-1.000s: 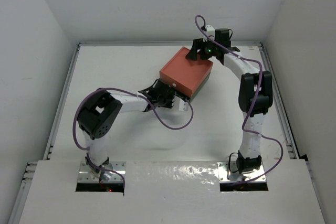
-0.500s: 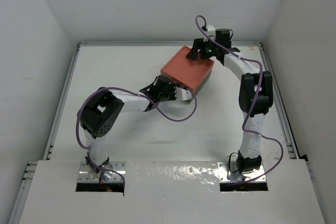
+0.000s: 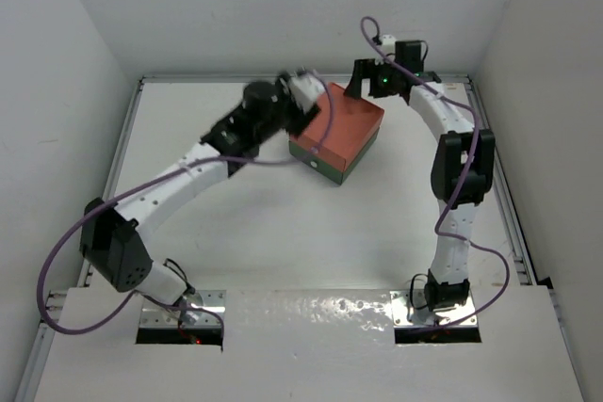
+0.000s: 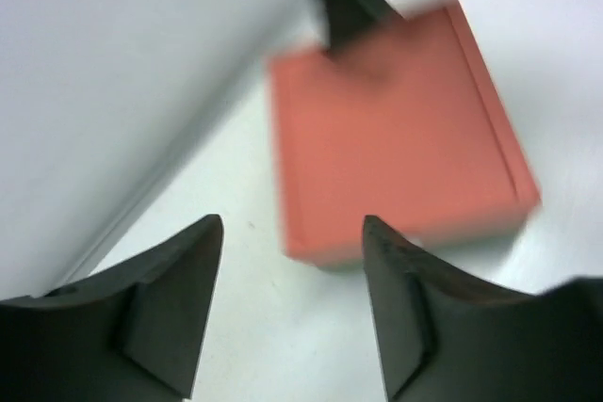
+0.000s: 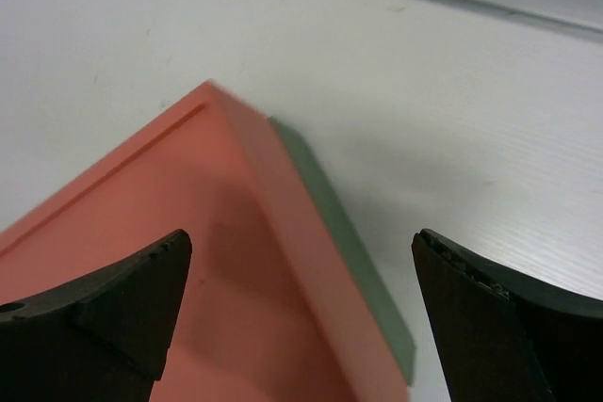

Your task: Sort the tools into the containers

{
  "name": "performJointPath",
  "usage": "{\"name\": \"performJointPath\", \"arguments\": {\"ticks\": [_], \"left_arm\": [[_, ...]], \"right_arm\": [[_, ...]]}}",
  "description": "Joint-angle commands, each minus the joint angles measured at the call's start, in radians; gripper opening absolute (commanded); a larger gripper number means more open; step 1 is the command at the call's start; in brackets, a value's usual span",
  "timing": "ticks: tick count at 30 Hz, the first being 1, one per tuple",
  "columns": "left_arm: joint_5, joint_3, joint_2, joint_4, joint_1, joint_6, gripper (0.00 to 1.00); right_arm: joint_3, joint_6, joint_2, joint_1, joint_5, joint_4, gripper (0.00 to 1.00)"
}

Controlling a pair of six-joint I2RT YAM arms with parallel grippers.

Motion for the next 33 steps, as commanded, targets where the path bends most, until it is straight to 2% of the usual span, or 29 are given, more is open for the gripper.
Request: {"name": "performJointPath", "arguments": {"ticks": [1,2,3,4,5,7,9,10,11,14,20,25,33], "left_arm": [[-0.111,0.302,-0.013,-0.054,0.143,-0.354,0.60],[-0.097,0.375,0.019,-0.117,0.250,-0.395,0.62],[-0.105,0.520,0.094,-0.185,0.301,-0.425,0.62],[-0.117,0.588,0.131,-0.336,0.353,-0.469,0.61],[-0.109,0.666,0.188,-0.406,0.445,-0.489,0.60],[-0.068,0.650,0.201,-0.490,0.531,-0.506,0.58],[-0.008,0.522,0.175,-0.450,0.617,-0.485,0.58],[-0.042,0.439,0.158,-0.442,0.651,-0.485,0.58],[-0.042,0.438,0.158,-0.433,0.662,-0.491,0.58],[-0.008,0.215,0.107,-0.370,0.709,-0.500,0.52],[-0.071,0.001,0.060,-0.236,0.711,-0.548,0.48],[-0.123,-0.063,0.030,-0.193,0.711,-0.520,0.48],[-0.080,-0.082,0.027,-0.172,0.711,-0.534,0.48]], "right_arm": [[0.114,0.109,-0.021,-0.096,0.099,-0.039,0.99],[0.120,0.177,-0.033,-0.140,0.114,-0.060,0.99],[0.123,0.199,-0.070,-0.166,0.151,-0.088,0.99],[0.123,0.193,-0.094,-0.185,0.215,-0.126,0.99],[0.102,0.167,-0.125,-0.188,0.363,-0.193,0.99],[0.030,0.117,-0.229,-0.212,0.444,-0.217,0.99],[-0.111,0.141,-0.289,-0.261,0.400,-0.231,0.99],[-0.175,0.185,-0.333,-0.319,0.342,-0.276,0.99],[-0.203,0.198,-0.352,-0.341,0.341,-0.306,0.99],[-0.350,0.164,-0.441,-0.366,0.389,-0.353,0.99],[-0.677,0.175,-0.660,-0.366,0.410,-0.278,0.99],[-0.877,0.209,-0.811,-0.366,0.539,-0.180,0.99],[-0.988,0.209,-0.938,-0.366,0.607,-0.140,0.99]]}}
